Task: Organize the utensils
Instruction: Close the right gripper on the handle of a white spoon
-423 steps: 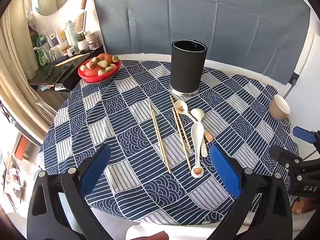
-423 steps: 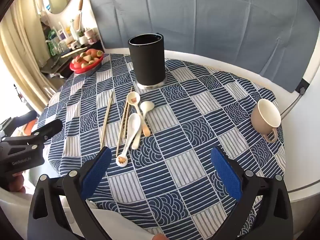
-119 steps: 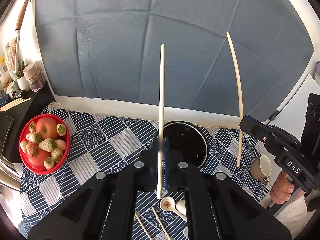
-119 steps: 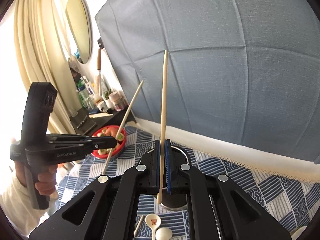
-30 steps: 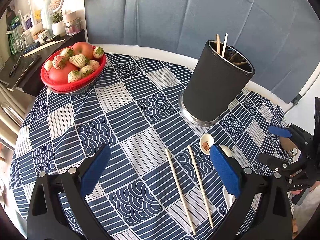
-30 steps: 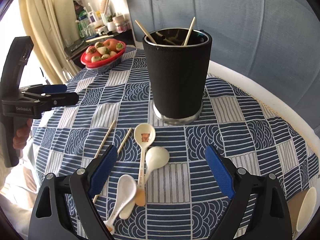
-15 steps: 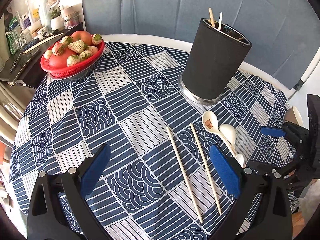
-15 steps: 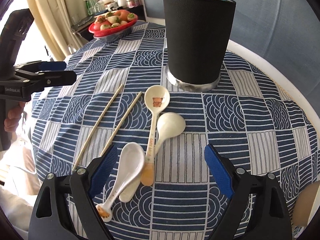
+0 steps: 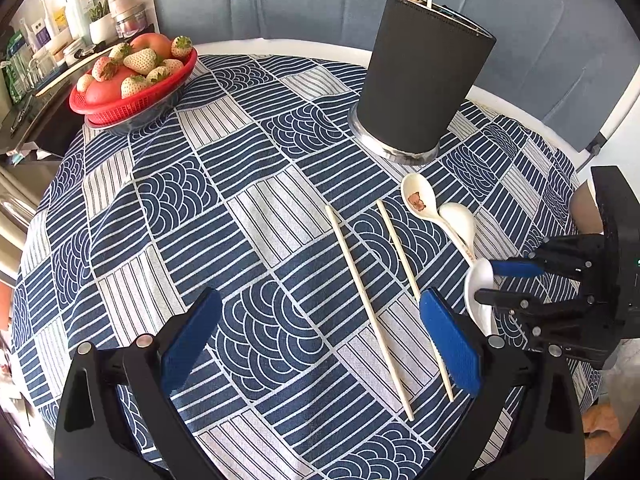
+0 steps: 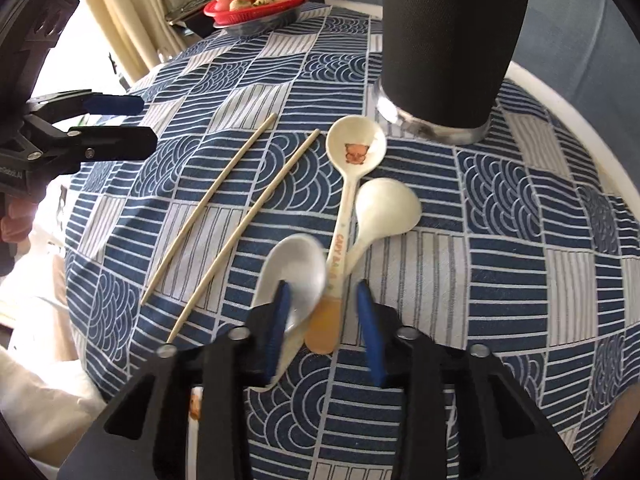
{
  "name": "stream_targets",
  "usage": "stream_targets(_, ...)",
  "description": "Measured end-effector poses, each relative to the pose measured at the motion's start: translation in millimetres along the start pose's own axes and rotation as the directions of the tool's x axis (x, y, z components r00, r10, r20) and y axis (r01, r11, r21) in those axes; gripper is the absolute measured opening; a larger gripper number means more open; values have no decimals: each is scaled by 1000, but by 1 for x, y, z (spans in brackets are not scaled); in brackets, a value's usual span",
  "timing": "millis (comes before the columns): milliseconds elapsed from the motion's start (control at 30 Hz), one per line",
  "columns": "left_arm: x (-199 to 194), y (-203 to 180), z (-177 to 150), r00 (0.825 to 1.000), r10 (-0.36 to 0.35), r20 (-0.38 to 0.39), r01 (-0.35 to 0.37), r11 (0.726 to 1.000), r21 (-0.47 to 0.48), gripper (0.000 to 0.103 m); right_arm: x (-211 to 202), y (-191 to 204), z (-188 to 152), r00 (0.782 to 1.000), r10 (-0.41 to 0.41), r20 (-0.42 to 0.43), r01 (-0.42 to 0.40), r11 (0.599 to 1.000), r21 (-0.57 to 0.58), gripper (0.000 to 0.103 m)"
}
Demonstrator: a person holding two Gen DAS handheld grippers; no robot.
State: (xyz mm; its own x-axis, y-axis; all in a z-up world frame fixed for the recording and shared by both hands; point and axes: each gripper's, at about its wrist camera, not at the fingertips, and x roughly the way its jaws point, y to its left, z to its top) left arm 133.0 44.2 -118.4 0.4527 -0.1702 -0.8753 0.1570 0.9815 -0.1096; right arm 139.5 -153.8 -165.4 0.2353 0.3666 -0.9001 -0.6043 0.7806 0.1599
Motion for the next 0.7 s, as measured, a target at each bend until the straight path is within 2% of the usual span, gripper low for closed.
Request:
stream_targets(167, 8, -8, -8, 999, -14, -31, 15, 1000, 16, 97, -11, -10, 1, 997, 50, 54, -54, 996, 74, 8)
stream_targets(600, 17, -32, -18, 994, -63, -85, 70, 994, 79, 97, -16, -28, -7, 988, 113, 103, -133, 967, 216, 7)
stream_targets(700, 19, -38, -20, 991, -86, -98, 95, 992, 84, 97, -17, -36, -9, 981, 145, 129, -175, 948, 266, 7)
